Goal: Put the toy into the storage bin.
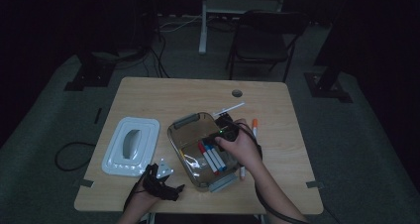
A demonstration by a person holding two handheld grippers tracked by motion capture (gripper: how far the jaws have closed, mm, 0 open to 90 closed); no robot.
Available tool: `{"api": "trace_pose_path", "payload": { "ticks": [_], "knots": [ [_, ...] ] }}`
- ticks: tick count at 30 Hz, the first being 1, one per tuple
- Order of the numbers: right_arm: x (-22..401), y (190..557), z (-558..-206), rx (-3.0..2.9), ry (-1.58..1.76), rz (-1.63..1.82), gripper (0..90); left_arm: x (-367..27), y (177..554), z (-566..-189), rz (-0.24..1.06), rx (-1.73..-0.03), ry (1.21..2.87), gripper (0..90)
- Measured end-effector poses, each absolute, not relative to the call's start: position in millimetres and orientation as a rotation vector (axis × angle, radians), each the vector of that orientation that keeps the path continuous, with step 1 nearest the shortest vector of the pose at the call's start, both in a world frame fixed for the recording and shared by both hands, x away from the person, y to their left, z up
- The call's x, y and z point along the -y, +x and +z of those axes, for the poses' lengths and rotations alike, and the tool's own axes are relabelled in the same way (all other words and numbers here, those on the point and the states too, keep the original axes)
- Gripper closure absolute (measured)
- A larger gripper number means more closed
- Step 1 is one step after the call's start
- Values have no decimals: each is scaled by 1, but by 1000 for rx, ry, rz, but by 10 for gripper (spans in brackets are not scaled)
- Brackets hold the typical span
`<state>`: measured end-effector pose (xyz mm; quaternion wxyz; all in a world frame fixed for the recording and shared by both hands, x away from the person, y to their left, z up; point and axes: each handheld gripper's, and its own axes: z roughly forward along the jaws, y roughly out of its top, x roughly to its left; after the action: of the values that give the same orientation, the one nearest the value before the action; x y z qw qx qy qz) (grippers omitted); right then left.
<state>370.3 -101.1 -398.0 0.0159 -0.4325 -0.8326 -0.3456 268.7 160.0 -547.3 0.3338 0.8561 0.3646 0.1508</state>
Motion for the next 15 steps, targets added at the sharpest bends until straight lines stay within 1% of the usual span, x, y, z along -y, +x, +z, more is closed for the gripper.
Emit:
{"api": "trace_pose_path", "payload": {
  "ticks": [4, 7, 11, 15],
  "knots": [
    [135, 373, -390, 2569, -1427, -1151, 582, -160, 269, -547, 395, -952, 2234, 6],
    [163, 376, -392, 2543, -1507, -1187, 582, -160, 269, -547, 395, -952, 2233, 6],
    [197, 380, -405, 2506, -1642, -1163, 592, -160, 269, -547, 396, -952, 2233, 6],
    [227, 388, -426, 2475, -1791, -1114, 599, -160, 269, -547, 393, -952, 2234, 6]
  ]
}}
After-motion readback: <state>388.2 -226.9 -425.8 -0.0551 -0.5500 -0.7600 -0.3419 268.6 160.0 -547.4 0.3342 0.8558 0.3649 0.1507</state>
